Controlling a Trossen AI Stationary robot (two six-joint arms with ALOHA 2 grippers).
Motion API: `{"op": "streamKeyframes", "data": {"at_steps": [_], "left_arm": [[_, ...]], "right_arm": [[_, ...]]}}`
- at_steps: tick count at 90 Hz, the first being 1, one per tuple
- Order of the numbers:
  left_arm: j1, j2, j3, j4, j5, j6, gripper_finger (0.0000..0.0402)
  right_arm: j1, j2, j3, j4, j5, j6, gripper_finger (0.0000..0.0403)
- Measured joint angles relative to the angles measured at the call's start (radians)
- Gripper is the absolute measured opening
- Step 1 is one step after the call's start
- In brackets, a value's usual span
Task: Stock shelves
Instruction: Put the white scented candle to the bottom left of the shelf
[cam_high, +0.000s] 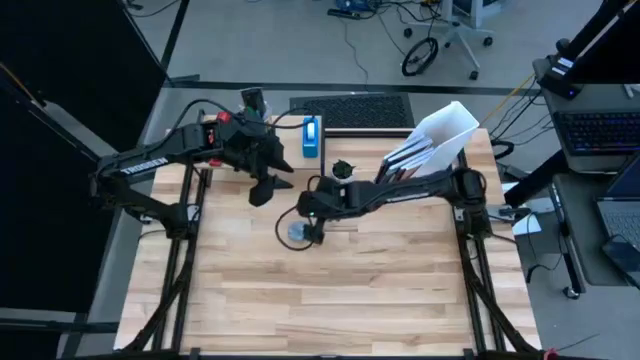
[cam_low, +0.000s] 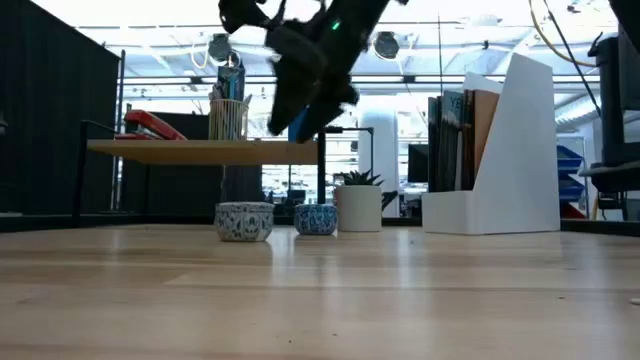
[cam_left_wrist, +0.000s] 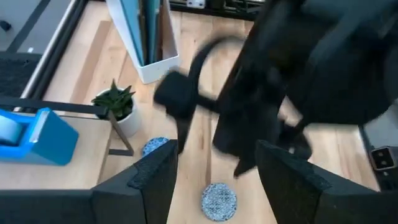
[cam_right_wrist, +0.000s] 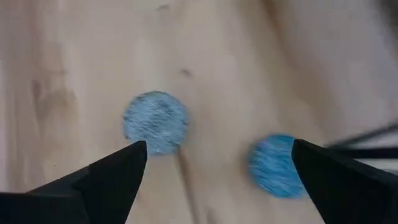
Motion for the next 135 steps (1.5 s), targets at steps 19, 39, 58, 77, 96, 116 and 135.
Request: {"op": "streamKeyframes", "data": {"at_steps": [19, 39, 58, 77, 96, 116, 135], "left_arm": [[0.0, 0.0, 0.0, -0.004, -0.12, 0.0, 0.0212], [0.0, 0.0, 0.0, -0.006, -0.225, -0.033, 0.0297], [0.0, 0.0, 0.0, -0.056, -0.226, -0.127, 0.0393], [-0.022, 0.036, 0.0, -0.12, -0.226, -0.278, 0.039], [-0.109, 0.112, 0.0, -0.138, -0.225, -0.381, 0.0398], [-0.198, 0.208, 0.0, -0.137, -0.224, -0.469, 0.04], [-0.259, 0.296, 0.0, -0.125, -0.285, -0.56, 0.04]], "right_arm": [[0.006, -0.153, 0.0, -0.137, 0.082, 0.053, 0.0384], [0.058, -0.298, 0.0, -0.289, 0.21, 0.15, 0.0384], [0.14, -0.373, 0.0, -0.404, 0.322, 0.256, 0.0384], [0.217, -0.382, 0.0, -0.503, 0.387, 0.33, 0.0384], [0.277, -0.379, 0.0, -0.588, 0.429, 0.404, 0.0384], [0.334, -0.379, 0.0, -0.669, 0.435, 0.453, 0.0384], [0.374, -0.379, 0.0, -0.714, 0.46, 0.448, 0.0384]]}}
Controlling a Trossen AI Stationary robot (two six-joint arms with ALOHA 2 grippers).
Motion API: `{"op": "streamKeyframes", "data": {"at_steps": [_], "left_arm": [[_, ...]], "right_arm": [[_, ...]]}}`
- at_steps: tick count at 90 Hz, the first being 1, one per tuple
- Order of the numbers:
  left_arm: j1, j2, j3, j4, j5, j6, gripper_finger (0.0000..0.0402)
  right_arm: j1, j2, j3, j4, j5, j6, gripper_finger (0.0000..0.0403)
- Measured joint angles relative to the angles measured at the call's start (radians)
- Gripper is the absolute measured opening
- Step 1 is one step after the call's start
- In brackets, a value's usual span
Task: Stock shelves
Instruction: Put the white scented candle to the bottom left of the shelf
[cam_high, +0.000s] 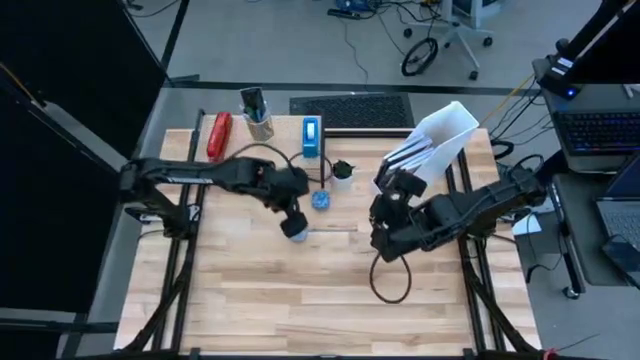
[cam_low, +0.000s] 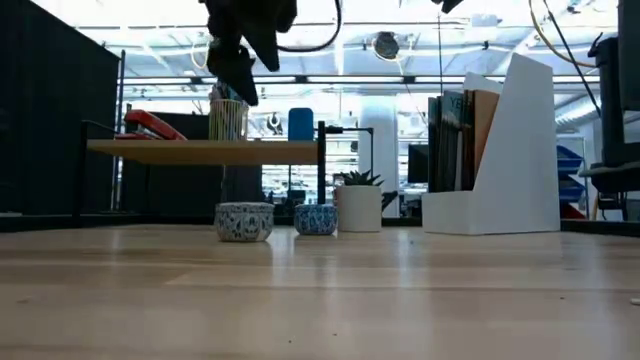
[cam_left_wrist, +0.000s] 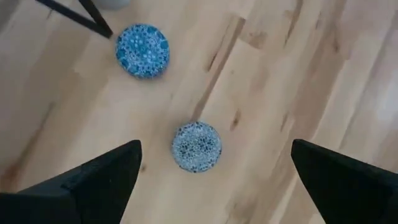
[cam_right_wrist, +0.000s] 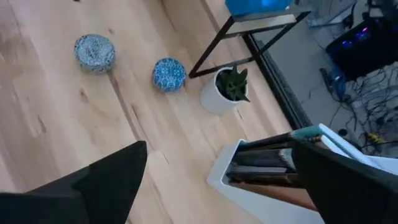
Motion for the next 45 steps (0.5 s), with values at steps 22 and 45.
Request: {"op": "streamKeyframes", "data": {"at_steps": [22, 45], "left_arm": [[-0.033, 0.125, 0.0, -0.008, 0.006, 0.003, 0.04], [-0.079, 0.231, 0.0, -0.005, -0.032, -0.014, 0.04]], "right_arm": [[0.022, 0.0, 0.0, -0.07, 0.007, 0.002, 0.0384], [0.029, 0.0, 0.0, -0.088, 0.019, 0.005, 0.0384]]}}
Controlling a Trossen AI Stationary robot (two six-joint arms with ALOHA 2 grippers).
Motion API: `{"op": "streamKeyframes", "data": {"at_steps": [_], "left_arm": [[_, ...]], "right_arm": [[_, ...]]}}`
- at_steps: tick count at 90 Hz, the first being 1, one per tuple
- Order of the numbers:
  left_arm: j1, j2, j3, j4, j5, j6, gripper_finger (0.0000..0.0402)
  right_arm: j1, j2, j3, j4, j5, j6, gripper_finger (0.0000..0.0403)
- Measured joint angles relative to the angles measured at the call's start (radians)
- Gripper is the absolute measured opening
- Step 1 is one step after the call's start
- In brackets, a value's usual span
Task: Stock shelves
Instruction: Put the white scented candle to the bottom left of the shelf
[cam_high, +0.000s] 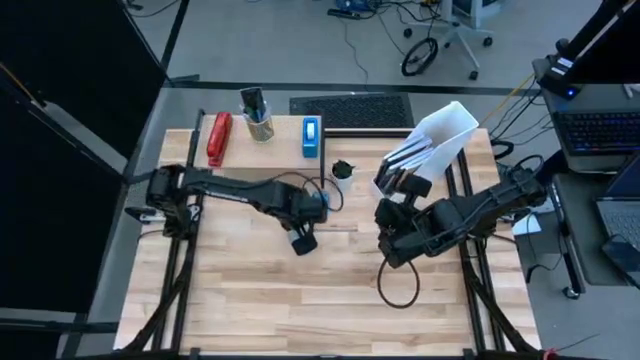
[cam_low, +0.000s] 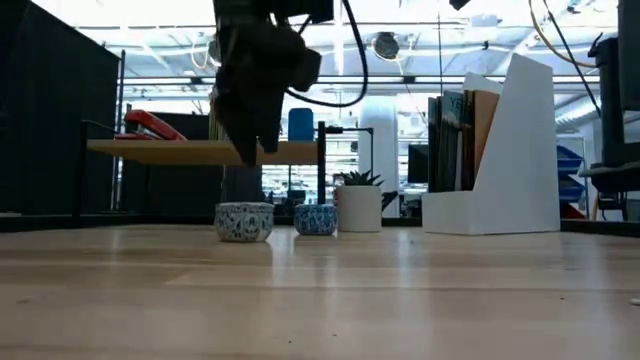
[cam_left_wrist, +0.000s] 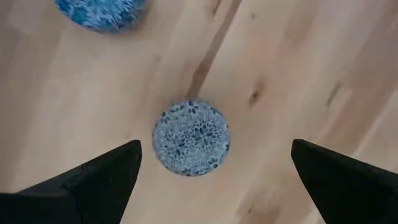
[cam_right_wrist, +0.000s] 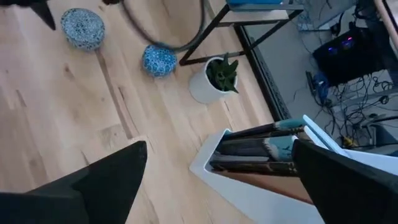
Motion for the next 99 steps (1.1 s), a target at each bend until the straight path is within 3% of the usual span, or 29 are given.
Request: {"op": "streamKeyframes", "data": {"at_steps": [35, 99], "left_arm": [[-0.007, 0.033, -0.002, -0.004, -0.049, -0.027, 0.04], [0.007, 0.033, -0.191, 0.158, -0.046, -0.08, 0.0389]], "right_arm": [[0.045, 0.0, 0.0, -0.001, -0.002, 0.013, 0.0384], [0.058, 0.0, 0.0, 0.007, -0.001, 0.053, 0.0384]]}}
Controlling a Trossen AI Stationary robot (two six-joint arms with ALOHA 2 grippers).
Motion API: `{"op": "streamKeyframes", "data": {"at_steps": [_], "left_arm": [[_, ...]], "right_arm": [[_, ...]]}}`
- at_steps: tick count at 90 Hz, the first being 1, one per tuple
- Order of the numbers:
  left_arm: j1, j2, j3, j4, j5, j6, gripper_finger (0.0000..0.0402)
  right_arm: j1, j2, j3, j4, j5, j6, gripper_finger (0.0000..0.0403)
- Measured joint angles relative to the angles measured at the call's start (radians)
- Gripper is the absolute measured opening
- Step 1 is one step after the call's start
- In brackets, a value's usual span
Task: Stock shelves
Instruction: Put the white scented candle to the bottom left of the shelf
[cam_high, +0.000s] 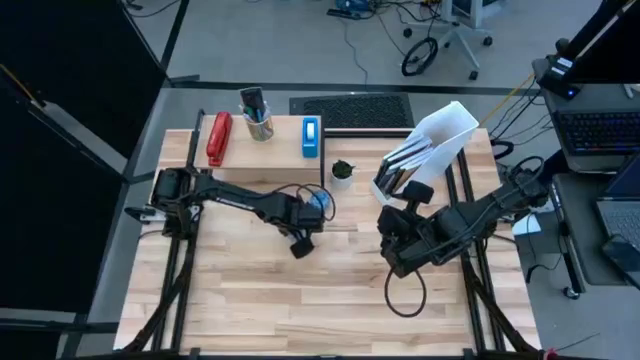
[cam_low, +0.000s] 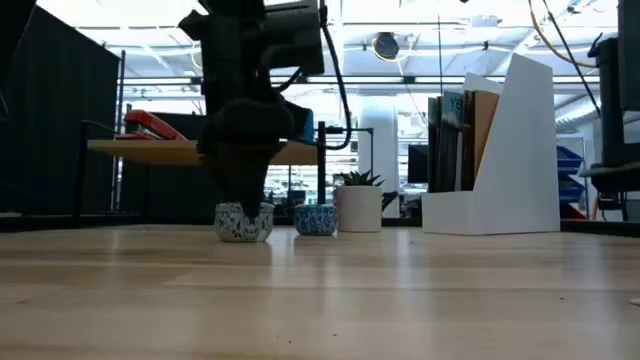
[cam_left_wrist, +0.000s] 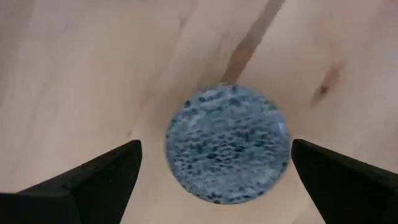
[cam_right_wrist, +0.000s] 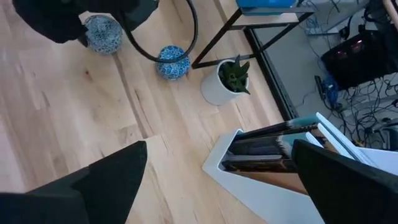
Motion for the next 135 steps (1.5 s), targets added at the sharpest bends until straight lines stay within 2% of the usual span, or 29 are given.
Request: {"op": "streamKeyframes", "data": {"at_steps": [11, 34, 53, 73, 88, 102, 116, 135], "left_arm": [[0.0, 0.0, -0.029, 0.034, 0.0, -0.024, 0.0355], [-0.004, -0.001, -0.031, 0.031, -0.004, -0.09, 0.0258], [-0.037, -0.004, -0.029, -0.105, -0.033, -0.111, 0.0256], [-0.122, -0.005, -0.041, -0.283, -0.078, -0.021, 0.0262], [-0.167, -0.119, -0.161, -0.256, -0.076, -0.082, 0.0253], [-0.173, -0.316, -0.326, -0.211, -0.021, -0.138, 0.0236], [-0.162, -0.498, -0.483, -0.179, 0.024, -0.121, 0.0234], [-0.123, -0.593, -0.611, -0.18, 0.039, -0.069, 0.0234]], "right_arm": [[0.0, 0.0, 0.0, 0.006, 0.0, 0.0, 0.0384], [0.0, 0.0, 0.0, 0.006, 0.0, 0.0, 0.0384], [0.0, 0.0, 0.0, 0.006, 0.0, 0.0, 0.0384], [0.0, 0.0, 0.0, 0.006, 0.001, 0.0, 0.0384], [0.0, 0.0, 0.0, 0.006, 0.001, 0.0, 0.0384], [0.0, 0.0, 0.0, 0.006, 0.003, 0.001, 0.0384], [0.0, 0.0, 0.0, 0.008, 0.027, 0.0, 0.0384], [-0.023, 0.0, 0.0, 0.037, 0.031, -0.011, 0.0384]]}}
